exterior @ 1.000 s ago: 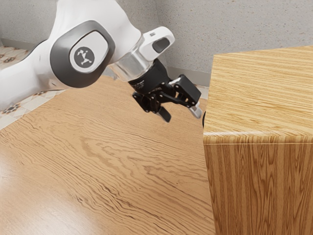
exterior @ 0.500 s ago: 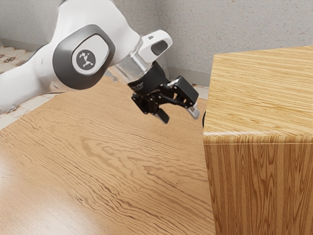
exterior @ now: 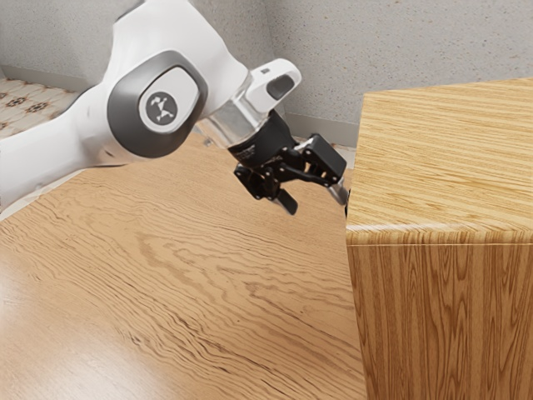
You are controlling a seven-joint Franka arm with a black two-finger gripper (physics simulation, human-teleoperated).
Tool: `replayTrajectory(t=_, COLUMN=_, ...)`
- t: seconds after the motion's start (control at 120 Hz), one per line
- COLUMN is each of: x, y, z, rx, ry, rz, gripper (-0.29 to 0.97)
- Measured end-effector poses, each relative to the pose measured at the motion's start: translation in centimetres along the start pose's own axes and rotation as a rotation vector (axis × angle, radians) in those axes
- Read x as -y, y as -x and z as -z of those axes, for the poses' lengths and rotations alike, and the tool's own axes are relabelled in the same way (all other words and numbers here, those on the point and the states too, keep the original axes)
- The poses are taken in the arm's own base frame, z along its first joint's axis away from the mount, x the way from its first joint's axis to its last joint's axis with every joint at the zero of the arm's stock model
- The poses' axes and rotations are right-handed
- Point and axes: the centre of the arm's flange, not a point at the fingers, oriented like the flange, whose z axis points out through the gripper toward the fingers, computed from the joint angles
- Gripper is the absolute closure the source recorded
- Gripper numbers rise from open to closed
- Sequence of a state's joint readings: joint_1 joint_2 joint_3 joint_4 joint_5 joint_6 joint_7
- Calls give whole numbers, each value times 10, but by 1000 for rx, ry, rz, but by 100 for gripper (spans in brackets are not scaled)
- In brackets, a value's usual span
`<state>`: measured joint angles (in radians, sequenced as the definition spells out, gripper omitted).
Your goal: Pull the drawer handle with one arm to open the drawer
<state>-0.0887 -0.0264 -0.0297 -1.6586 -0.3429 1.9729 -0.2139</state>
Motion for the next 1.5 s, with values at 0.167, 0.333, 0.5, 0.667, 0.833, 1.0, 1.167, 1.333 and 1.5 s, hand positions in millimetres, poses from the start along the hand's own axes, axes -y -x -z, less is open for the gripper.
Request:
replayTrajectory(t=0.167, x=-2, y=0, z=-3, rx=6, ry=12, rz=3, gripper=0)
replayTrajectory(t=0.333, x=1, y=4, z=-13, rx=20, ry=19, rz=14, gripper=0)
replayTrajectory(t=0.5, x=3, y=4, z=-14, rx=19, ry=24, rz=20, gripper=0)
replayTrajectory(t=0.667, x=5, y=3, z=-16, rx=20, ry=26, rz=26, gripper=0)
replayTrajectory(t=0.833, x=8, y=1, z=-22, rx=25, ry=25, rz=32, gripper=0)
replayTrajectory(t=1.0, x=8, y=0, z=-26, rx=26, ry=25, rz=33, gripper=0)
replayTrajectory(t=1.167, x=7, y=-1, z=-25, rx=23, ry=24, rz=31, gripper=0)
replayTrajectory(t=1.333, x=8, y=-1, z=-26, rx=23, ry=22, rz=32, gripper=0)
replayTrajectory(t=1.5, x=13, y=-4, z=-31, rx=27, ry=18, rz=42, gripper=0)
